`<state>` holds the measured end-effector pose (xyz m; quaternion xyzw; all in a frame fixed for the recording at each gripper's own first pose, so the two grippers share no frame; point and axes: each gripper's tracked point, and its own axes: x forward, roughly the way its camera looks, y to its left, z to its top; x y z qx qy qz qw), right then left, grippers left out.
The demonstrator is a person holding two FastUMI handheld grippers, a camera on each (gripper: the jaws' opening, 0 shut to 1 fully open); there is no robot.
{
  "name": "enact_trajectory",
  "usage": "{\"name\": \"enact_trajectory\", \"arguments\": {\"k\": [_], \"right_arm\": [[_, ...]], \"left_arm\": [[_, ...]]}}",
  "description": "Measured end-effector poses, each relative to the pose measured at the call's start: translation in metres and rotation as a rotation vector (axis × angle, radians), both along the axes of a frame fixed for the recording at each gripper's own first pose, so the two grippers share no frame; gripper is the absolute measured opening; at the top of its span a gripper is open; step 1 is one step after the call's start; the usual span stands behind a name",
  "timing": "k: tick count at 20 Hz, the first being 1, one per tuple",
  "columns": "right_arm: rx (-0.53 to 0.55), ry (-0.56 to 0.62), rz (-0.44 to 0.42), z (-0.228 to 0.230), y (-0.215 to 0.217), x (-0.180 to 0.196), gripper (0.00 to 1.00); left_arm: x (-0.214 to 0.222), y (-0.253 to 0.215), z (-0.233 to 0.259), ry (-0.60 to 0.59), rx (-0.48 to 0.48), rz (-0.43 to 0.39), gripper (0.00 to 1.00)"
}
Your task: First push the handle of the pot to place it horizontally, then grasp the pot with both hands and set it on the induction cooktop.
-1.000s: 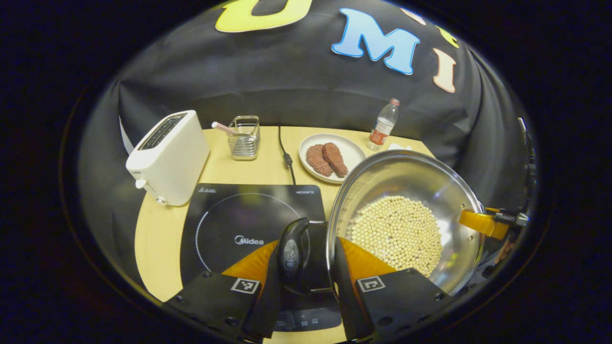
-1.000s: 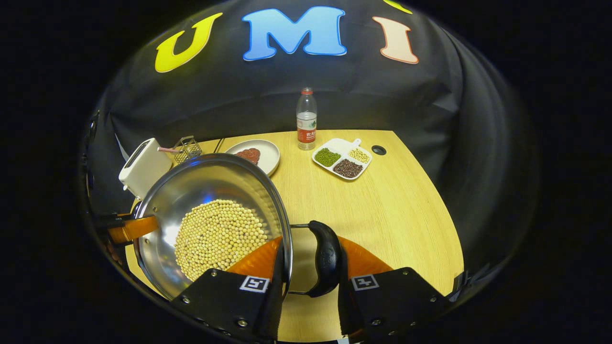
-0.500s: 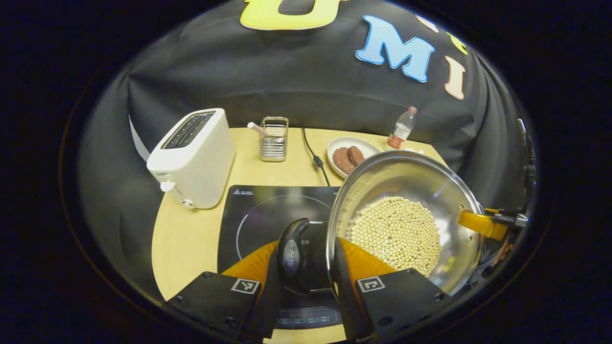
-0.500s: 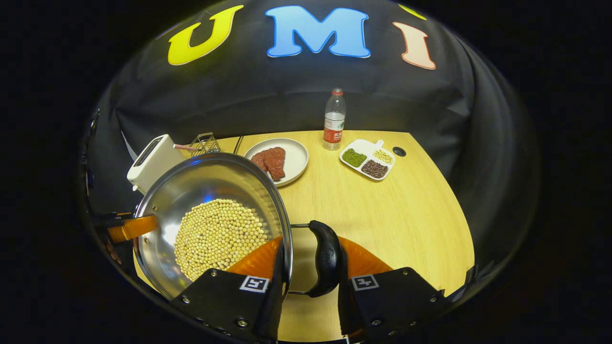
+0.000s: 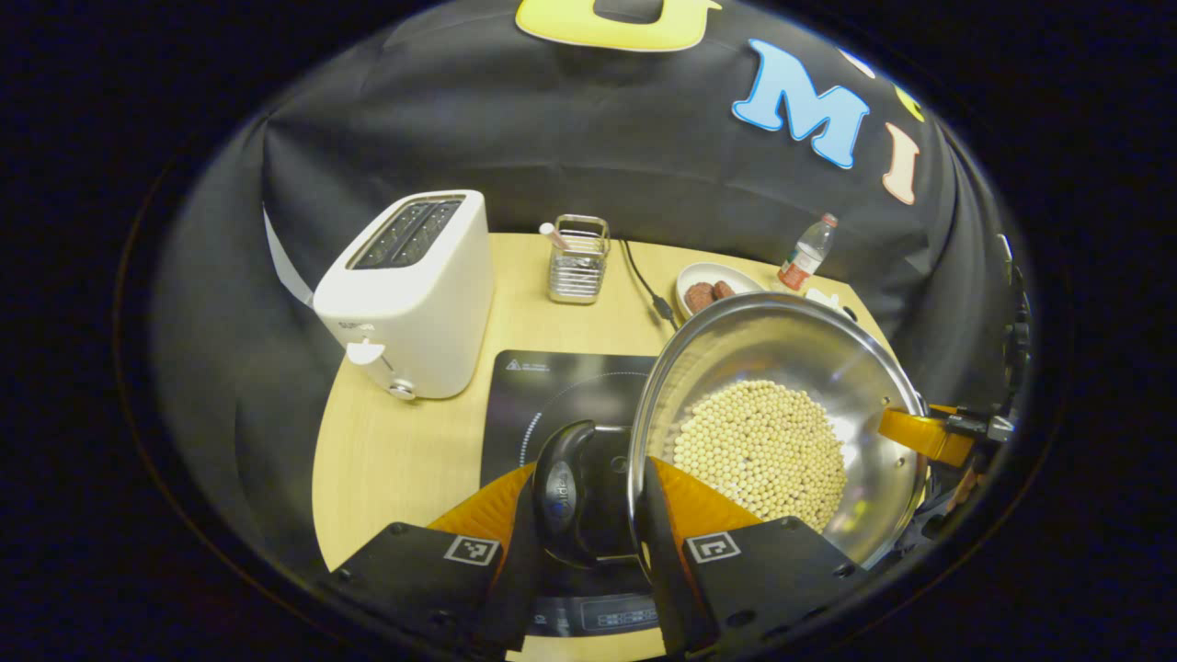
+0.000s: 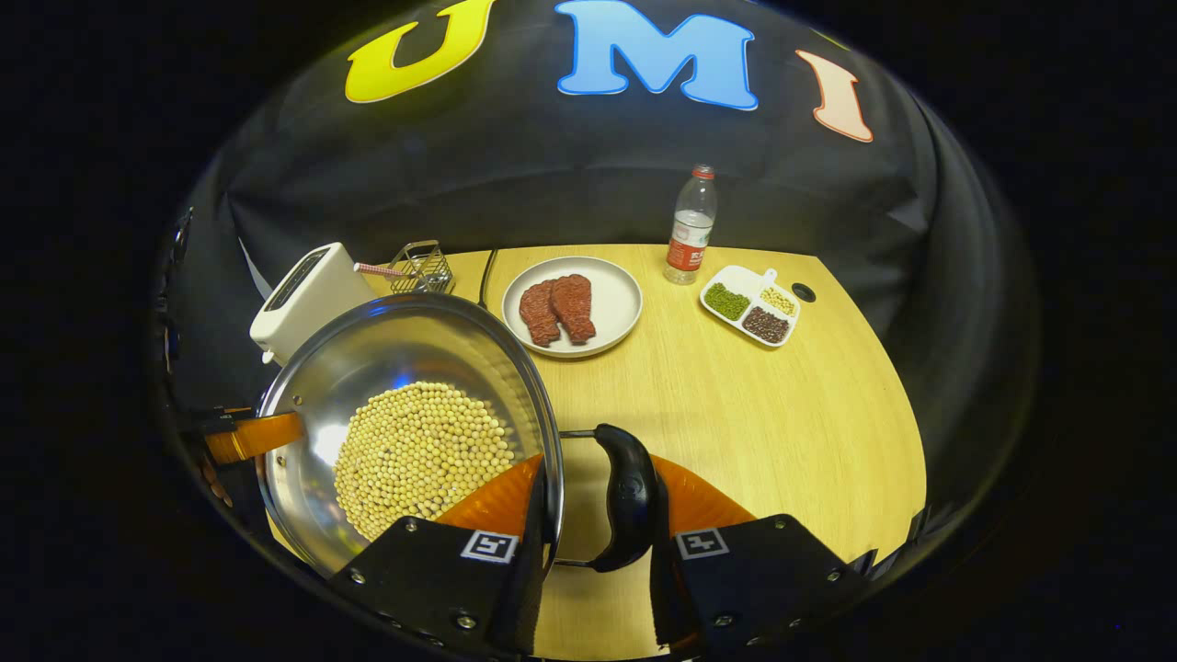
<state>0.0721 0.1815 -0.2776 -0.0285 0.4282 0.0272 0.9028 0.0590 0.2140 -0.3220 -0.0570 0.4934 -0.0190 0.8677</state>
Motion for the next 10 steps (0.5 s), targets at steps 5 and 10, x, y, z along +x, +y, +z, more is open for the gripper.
{"name": "enact_trajectory", "arguments": {"k": [5, 10], "right_arm": [[0.009, 0.016, 0.010, -0.009, 0.028, 0.005, 0.48], [0.023, 0.037, 0.009, -0.018, 0.048, 0.009, 0.48]], "left_arm": [[0.002, 0.032, -0.004, 0.010, 0.006, 0.014, 0.57], [0.006, 0.054, -0.010, 0.015, 0.011, 0.014, 0.56]]}}
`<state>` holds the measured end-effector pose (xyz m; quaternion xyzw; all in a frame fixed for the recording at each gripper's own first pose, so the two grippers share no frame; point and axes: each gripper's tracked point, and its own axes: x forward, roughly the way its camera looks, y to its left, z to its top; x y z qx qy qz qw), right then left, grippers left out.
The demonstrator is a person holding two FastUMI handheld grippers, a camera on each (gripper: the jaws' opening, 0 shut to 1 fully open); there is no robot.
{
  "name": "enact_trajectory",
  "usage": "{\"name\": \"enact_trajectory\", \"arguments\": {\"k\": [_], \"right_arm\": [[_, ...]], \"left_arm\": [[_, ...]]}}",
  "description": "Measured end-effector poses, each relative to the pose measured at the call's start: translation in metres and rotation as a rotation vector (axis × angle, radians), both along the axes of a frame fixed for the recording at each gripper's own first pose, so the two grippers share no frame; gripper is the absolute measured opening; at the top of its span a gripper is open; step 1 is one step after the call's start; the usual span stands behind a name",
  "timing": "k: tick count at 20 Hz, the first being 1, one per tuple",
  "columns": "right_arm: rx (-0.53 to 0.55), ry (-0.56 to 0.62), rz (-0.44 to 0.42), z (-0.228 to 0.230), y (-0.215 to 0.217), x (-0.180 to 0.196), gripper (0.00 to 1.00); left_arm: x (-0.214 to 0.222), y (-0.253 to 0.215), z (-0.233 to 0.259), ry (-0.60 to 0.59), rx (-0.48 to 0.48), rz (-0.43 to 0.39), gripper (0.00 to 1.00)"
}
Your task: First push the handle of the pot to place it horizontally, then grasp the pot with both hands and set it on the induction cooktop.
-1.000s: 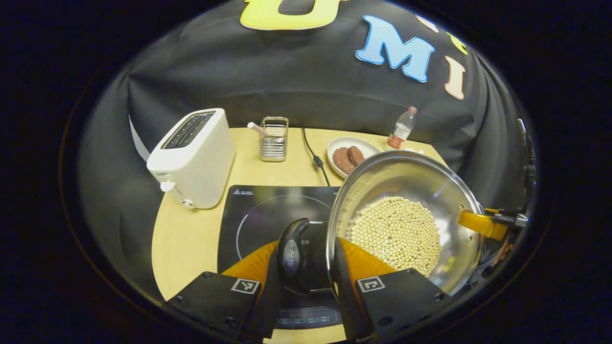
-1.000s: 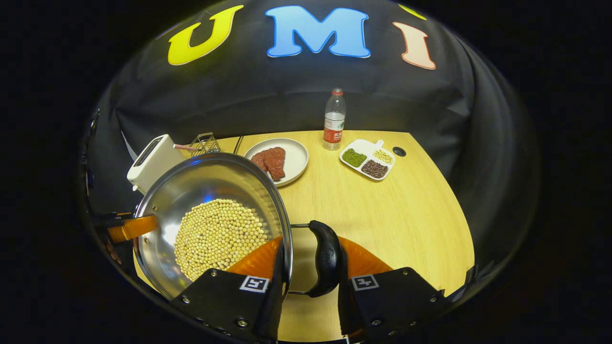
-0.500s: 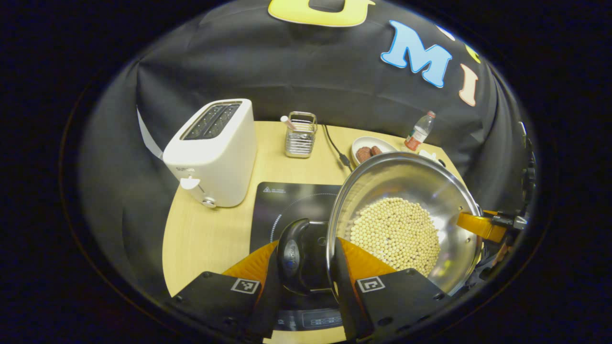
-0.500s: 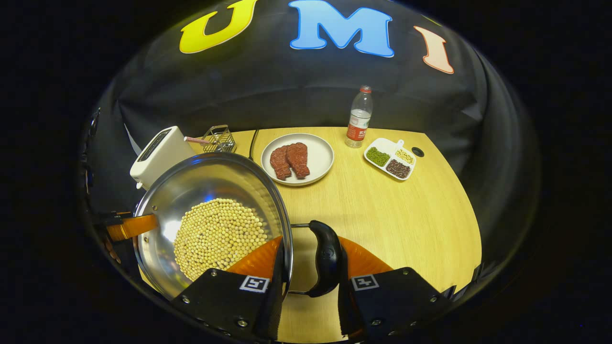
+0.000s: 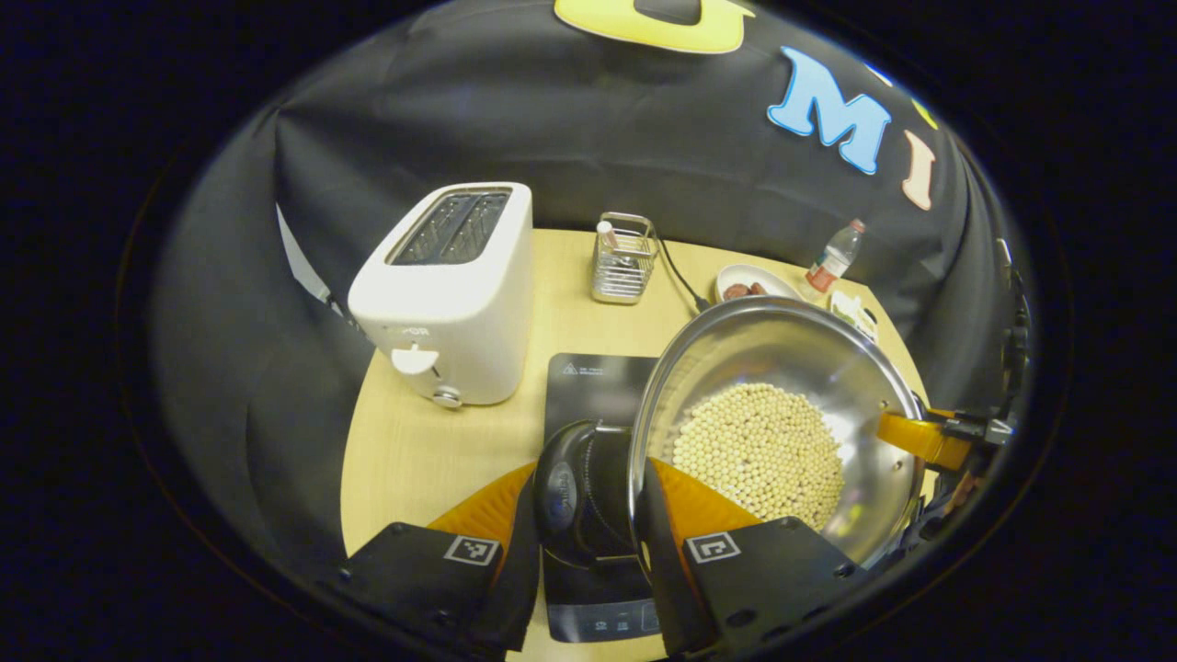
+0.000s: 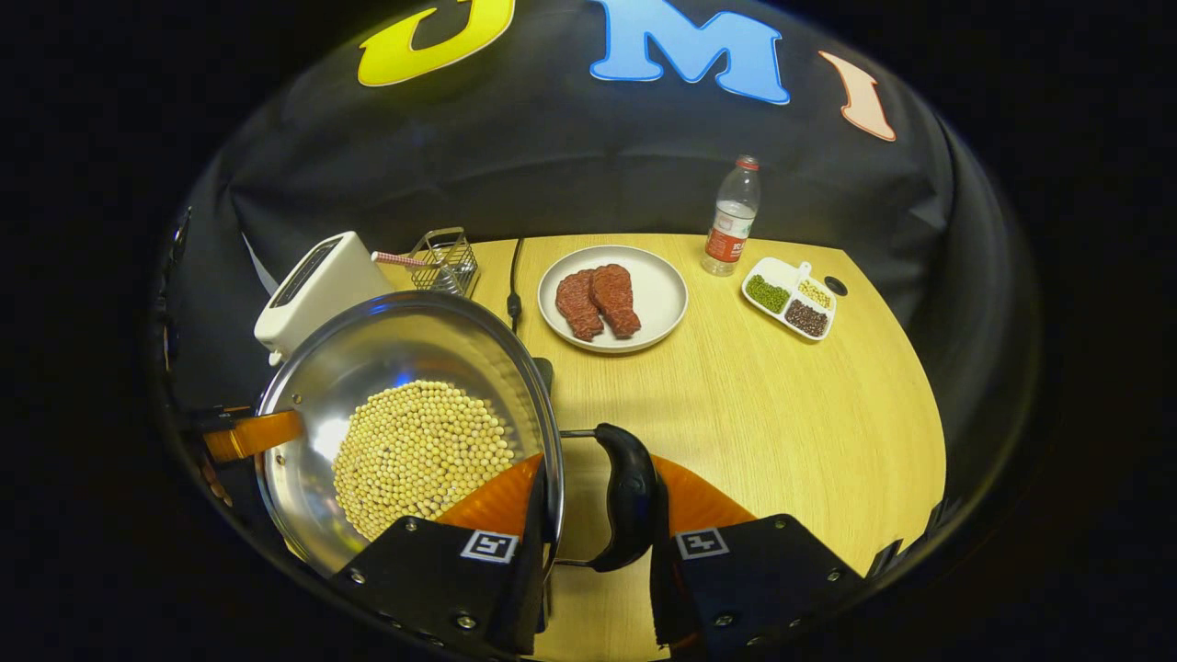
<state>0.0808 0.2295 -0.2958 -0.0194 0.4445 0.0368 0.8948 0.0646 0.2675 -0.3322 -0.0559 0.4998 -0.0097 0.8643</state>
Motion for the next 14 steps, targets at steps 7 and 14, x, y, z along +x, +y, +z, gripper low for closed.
{"name": "enact_trajectory", "arguments": {"k": [7, 14], "right_arm": [[0.011, 0.019, -0.011, -0.014, 0.017, 0.005, 0.48], [0.007, 0.029, -0.031, -0.029, 0.026, 0.006, 0.48]], "left_arm": [[0.005, 0.019, -0.011, 0.014, -0.003, 0.002, 0.56], [0.013, 0.027, -0.033, 0.024, -0.020, -0.011, 0.57]]}}
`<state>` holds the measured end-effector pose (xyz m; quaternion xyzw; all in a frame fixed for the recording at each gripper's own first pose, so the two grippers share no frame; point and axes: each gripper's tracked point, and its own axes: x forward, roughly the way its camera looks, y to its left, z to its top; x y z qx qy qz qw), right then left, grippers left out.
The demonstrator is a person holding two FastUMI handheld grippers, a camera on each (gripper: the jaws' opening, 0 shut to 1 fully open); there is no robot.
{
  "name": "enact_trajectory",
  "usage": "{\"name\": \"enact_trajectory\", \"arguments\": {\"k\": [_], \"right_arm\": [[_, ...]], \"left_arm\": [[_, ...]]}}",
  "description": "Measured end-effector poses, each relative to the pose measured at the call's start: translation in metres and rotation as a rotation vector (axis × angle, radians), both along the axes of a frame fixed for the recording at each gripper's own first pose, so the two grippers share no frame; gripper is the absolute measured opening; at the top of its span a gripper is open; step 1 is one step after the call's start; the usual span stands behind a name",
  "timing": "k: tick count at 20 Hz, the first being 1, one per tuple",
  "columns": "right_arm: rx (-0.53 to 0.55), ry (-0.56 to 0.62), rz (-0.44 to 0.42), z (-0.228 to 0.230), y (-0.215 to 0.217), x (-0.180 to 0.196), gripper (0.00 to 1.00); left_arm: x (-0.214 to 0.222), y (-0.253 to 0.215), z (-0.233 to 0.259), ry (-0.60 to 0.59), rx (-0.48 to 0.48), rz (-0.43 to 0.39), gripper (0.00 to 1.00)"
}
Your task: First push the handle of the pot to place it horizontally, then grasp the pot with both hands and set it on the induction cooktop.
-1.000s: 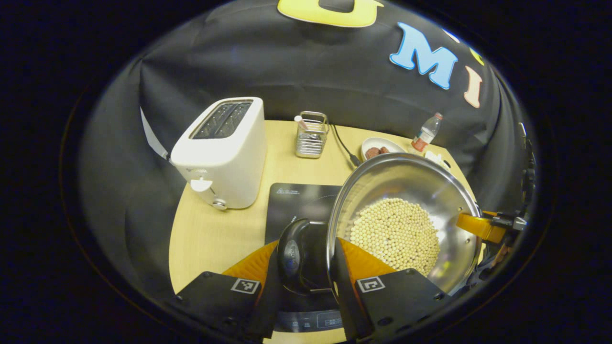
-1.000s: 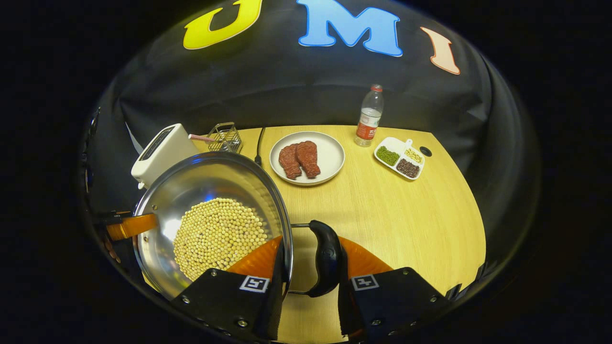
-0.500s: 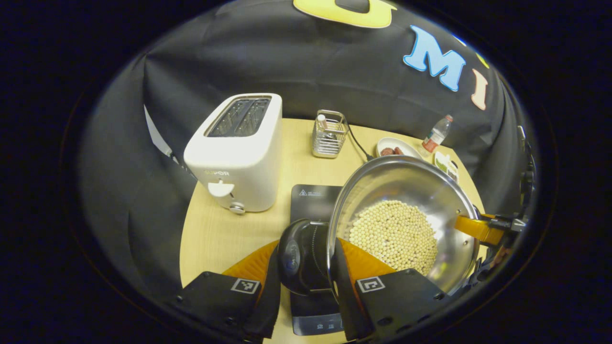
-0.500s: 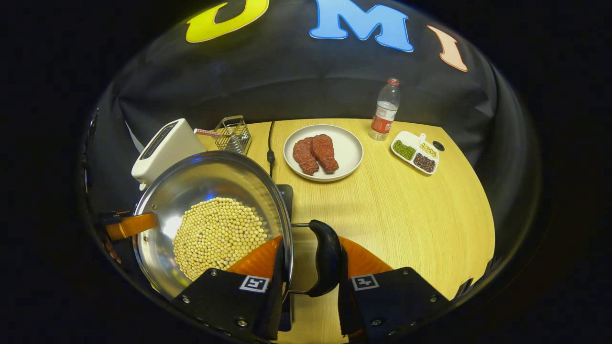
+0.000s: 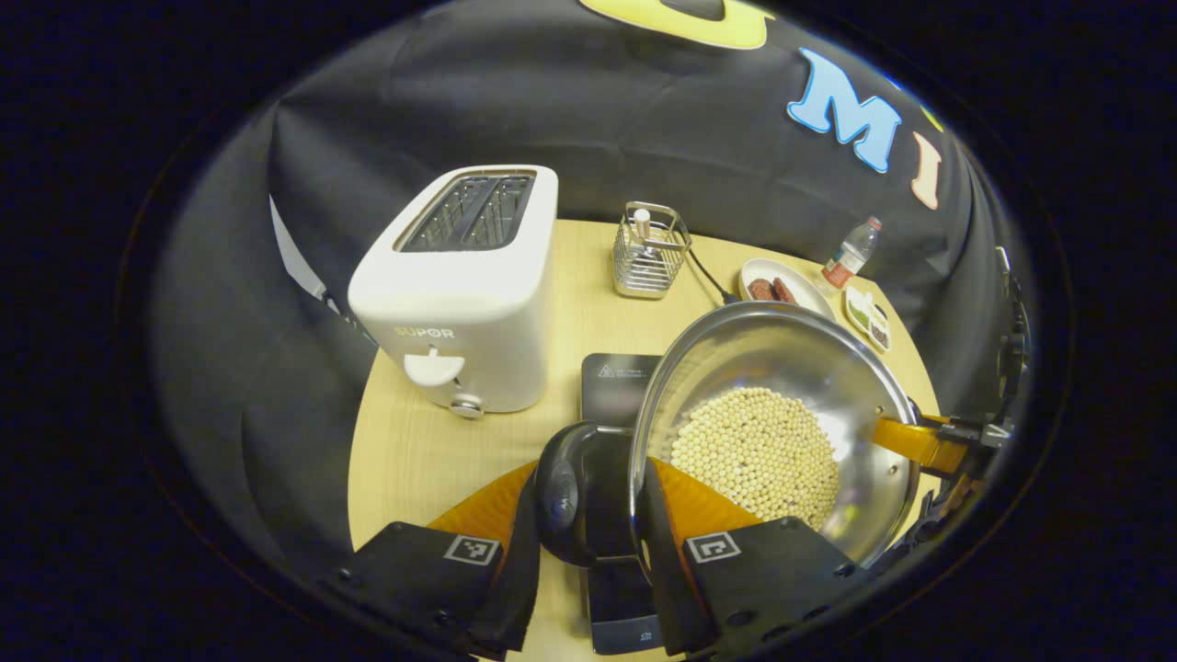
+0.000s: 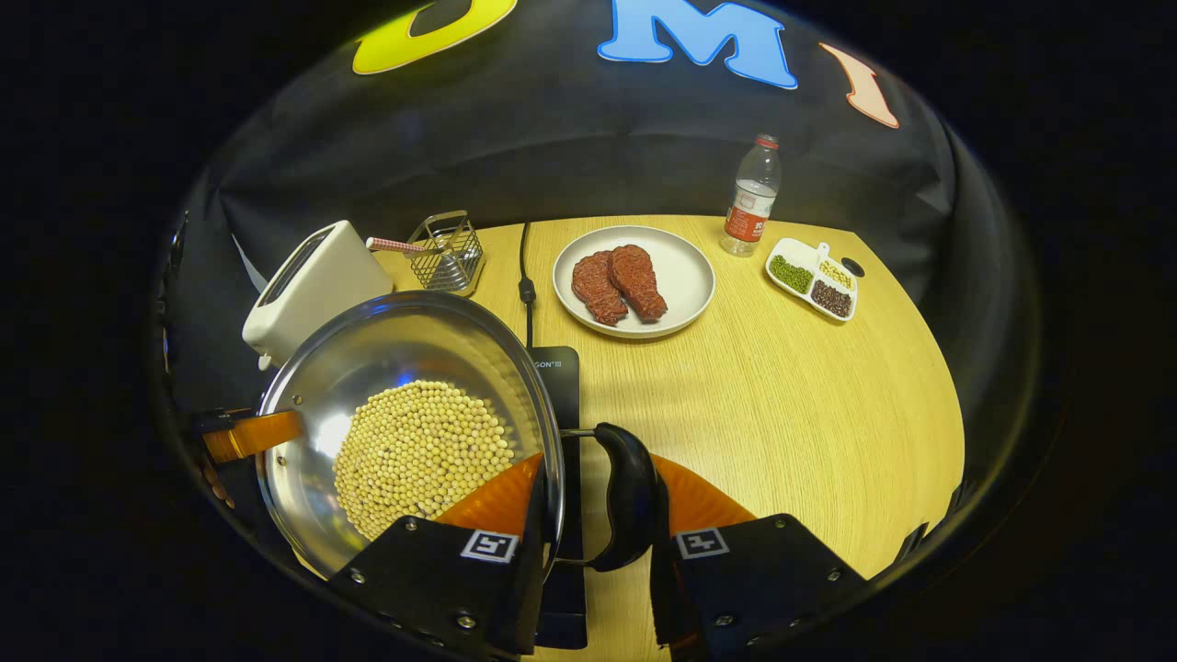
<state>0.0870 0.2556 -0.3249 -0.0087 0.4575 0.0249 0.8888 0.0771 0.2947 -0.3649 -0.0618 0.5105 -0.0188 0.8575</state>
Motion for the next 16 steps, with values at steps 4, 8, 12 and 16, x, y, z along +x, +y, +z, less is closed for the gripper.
{"name": "enact_trajectory", "arguments": {"k": [4, 8, 12, 16], "right_arm": [[-0.007, -0.004, -0.017, -0.008, -0.002, 0.001, 0.48], [0.004, -0.009, -0.027, -0.016, 0.002, 0.001, 0.48], [0.039, -0.017, -0.040, -0.022, 0.005, -0.001, 0.48], [0.038, -0.042, -0.008, -0.017, 0.004, 0.001, 0.58]], "left_arm": [[0.003, -0.001, -0.011, 0.000, -0.011, -0.014, 0.56], [0.003, 0.002, -0.016, -0.006, -0.019, -0.018, 0.60], [0.007, 0.006, -0.014, -0.039, -0.013, -0.024, 0.57], [0.008, 0.012, -0.009, -0.059, -0.032, 0.060, 0.66]]}}
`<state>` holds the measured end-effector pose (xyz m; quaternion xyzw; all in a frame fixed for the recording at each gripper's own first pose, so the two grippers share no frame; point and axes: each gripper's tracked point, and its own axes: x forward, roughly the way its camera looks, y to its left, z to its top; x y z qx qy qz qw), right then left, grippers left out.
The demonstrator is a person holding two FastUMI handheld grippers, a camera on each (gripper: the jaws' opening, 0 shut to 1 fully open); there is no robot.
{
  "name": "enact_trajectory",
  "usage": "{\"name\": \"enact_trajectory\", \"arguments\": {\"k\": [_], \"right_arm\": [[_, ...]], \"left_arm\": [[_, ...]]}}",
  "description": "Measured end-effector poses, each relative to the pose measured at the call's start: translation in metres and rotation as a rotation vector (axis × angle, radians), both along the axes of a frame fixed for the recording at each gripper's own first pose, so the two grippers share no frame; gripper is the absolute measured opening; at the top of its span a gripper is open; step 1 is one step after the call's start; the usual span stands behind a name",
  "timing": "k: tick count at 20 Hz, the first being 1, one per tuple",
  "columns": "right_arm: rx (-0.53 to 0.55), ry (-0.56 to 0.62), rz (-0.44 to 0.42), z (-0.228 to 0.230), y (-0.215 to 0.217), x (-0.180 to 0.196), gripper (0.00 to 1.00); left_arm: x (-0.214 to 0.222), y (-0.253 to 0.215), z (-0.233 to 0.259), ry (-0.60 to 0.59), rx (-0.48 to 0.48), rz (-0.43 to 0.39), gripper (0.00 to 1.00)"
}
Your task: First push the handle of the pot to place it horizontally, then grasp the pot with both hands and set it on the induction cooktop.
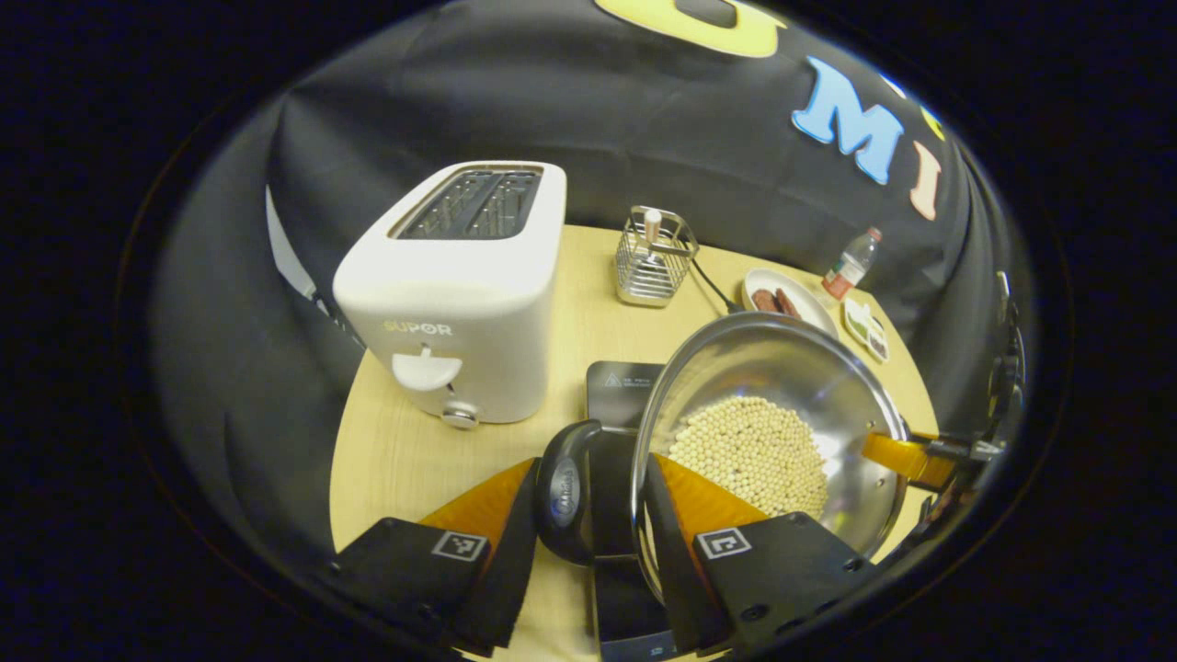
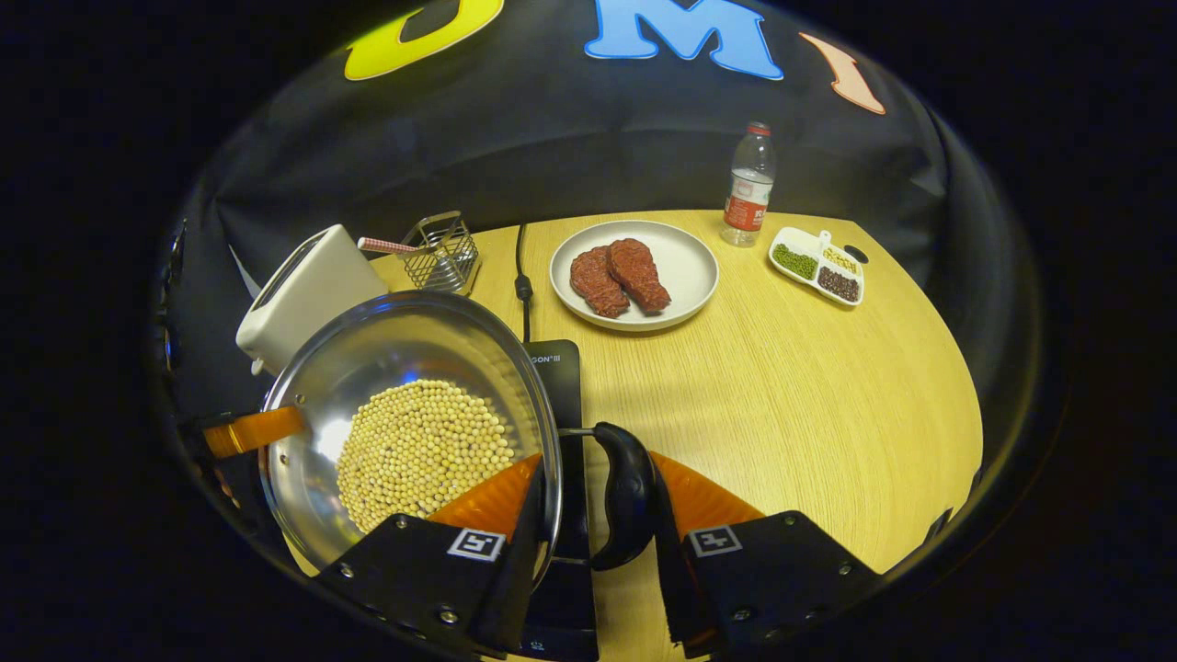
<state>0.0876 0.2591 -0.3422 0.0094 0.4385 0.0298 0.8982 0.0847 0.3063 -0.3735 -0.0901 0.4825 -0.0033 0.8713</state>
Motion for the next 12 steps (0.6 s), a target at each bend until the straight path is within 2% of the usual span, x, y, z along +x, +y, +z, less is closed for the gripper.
{"name": "enact_trajectory", "arguments": {"k": [1, 2, 3, 4, 5, 8, 12], "right_arm": [[-0.004, -0.024, 0.014, 0.003, -0.003, 0.003, 0.60], [-0.007, -0.056, 0.030, 0.011, -0.006, 0.005, 0.76], [-0.011, -0.090, 0.047, 0.024, -0.009, 0.002, 0.87], [-0.011, -0.121, 0.062, 0.034, -0.014, 0.001, 1.00], [-0.007, -0.150, 0.078, 0.046, -0.019, -0.002, 1.00], [0.017, -0.257, 0.112, 0.089, -0.036, -0.010, 1.00], [0.052, -0.434, 0.125, 0.167, -0.073, -0.015, 1.00]], "left_arm": [[-0.001, 0.003, 0.005, -0.011, -0.006, 0.029, 0.72], [-0.005, 0.005, 0.013, -0.024, -0.003, 0.055, 0.79], [-0.006, 0.009, 0.021, -0.048, 0.017, 0.075, 0.86], [-0.008, 0.009, 0.035, -0.079, 0.035, 0.088, 0.87], [-0.010, 0.006, 0.049, -0.112, 0.041, 0.100, 0.91], [-0.013, -0.026, 0.100, -0.233, 0.019, 0.140, 0.95], [-0.010, -0.096, 0.188, -0.439, 0.017, 0.139, 0.95]]}}
